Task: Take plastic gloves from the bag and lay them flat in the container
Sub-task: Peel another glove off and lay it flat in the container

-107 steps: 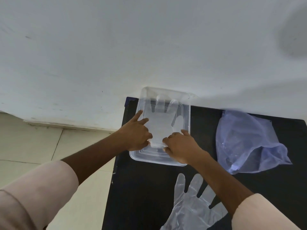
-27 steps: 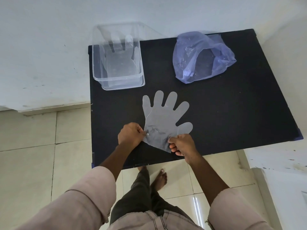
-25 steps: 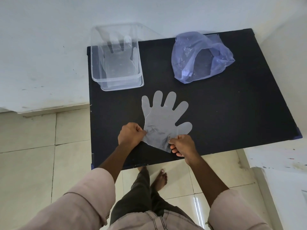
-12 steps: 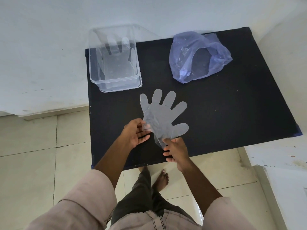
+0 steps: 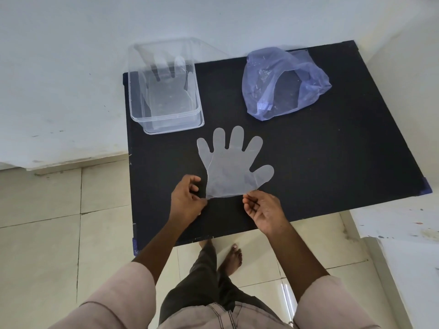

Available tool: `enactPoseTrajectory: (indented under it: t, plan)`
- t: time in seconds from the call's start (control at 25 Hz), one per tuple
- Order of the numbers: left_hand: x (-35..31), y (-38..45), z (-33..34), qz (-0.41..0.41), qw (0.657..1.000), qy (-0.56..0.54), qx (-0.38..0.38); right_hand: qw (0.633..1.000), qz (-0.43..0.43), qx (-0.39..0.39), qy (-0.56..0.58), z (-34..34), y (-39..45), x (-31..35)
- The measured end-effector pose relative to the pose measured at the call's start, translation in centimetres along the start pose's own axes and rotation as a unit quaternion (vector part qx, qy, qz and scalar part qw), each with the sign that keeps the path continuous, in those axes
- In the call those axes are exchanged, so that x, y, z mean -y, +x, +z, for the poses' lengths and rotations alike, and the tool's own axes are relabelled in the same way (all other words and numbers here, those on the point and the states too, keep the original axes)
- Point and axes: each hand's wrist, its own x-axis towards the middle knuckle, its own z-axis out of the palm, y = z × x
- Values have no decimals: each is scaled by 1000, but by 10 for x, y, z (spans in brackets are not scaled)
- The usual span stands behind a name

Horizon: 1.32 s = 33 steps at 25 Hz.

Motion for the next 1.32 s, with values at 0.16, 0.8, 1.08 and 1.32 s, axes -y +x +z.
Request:
enactPoseTrajectory:
  t: [0.16,0.8,1.08,1.32]
  plan:
    - [21,-1,4,82,992,97,1,999,11,-4,30,1,-3,3]
    - [-15,7,4,229,971,50,-50,999,-7,4,39,1,-6,23]
    - [-38,21,-3,135,990,-28,1,816,-394,-51,-421,-45,4,20]
    - [-50,26,-3,113,993,-20,29,726,-490,-8,-481,-20,18,35]
